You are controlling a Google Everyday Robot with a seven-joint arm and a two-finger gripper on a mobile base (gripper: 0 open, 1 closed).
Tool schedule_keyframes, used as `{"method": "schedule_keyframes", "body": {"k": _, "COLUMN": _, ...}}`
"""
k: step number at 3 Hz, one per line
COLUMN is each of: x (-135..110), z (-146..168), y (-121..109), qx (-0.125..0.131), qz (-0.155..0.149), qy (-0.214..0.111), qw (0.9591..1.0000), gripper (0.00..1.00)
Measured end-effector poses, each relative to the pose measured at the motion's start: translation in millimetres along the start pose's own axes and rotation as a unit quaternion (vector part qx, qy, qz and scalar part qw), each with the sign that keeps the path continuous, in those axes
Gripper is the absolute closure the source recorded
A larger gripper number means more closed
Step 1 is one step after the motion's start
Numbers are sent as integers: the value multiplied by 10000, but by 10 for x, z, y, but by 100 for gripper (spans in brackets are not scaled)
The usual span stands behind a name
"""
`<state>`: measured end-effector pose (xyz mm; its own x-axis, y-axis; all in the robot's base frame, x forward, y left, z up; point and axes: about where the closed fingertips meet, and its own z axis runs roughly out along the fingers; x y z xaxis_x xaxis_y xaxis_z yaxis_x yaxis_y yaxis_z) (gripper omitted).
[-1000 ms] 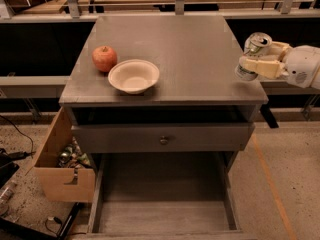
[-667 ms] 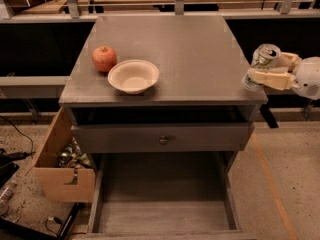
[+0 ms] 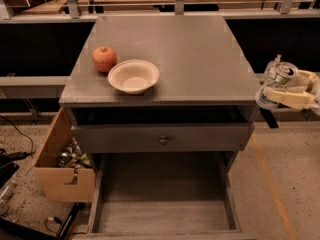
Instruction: Place 7up can into middle drawer
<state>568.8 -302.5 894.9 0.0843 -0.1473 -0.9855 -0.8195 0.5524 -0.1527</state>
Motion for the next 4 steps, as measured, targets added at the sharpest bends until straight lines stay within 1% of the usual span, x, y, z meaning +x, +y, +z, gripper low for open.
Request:
{"method": "schedule_keyframes", "body": {"k": 1, "x": 69, "z": -177, "y": 110, "qx": -118, "qz": 58, "qy": 21, "qw": 9999, "gripper": 100}}
{"method": "schedule_keyframes", "body": {"k": 2, "x": 249, "z": -189, "y": 219, "qx": -320, "qz": 237, "qy": 141, "qw": 9991, "gripper": 100}}
{"method": "schedule_keyframes", "body": {"k": 3, "x": 560, "z": -48, "y": 342, "qx": -492, "qz": 449, "qy": 257, "qw": 9975, "gripper": 100}}
{"method": "schedule_keyframes", "body": {"k": 4, "x": 869, "z": 129, "y": 541, "qx": -723, "qz": 677, "qy": 286, "qw": 9947, "gripper": 100}}
